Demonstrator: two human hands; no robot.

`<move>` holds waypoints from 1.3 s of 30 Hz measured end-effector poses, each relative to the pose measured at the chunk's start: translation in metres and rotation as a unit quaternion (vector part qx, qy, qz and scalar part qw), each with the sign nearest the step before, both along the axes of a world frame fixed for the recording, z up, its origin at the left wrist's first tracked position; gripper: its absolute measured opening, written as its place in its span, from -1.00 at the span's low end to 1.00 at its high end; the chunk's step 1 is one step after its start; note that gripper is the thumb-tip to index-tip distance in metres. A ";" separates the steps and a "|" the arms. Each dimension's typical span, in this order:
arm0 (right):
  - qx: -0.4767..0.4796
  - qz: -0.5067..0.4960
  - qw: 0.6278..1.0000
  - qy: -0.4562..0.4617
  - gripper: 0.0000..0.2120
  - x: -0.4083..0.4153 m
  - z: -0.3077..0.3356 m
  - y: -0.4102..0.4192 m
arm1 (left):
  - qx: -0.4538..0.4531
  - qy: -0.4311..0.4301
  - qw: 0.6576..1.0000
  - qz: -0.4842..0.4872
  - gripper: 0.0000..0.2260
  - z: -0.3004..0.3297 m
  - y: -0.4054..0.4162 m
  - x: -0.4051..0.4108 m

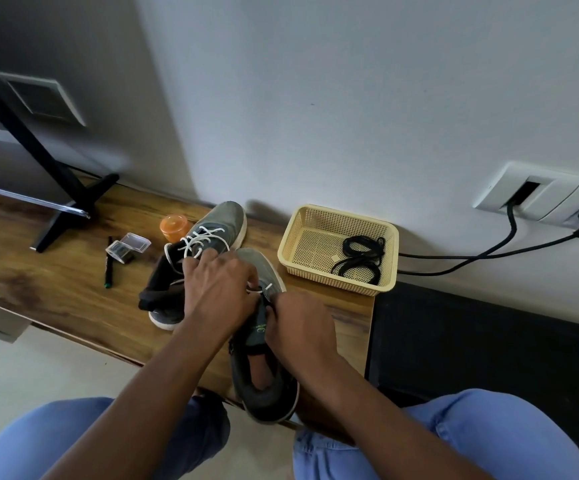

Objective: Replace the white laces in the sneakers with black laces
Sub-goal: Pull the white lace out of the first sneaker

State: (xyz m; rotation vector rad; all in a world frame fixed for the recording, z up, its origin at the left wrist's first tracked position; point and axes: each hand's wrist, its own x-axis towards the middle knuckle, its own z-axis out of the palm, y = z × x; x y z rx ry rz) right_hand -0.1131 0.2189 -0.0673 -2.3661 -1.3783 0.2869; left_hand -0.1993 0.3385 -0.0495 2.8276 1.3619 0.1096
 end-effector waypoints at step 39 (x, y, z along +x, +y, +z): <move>0.096 0.013 0.973 0.210 -0.81 0.010 0.011 0.017 | -0.533 -0.336 0.774 -0.065 -0.93 0.049 0.017 -0.025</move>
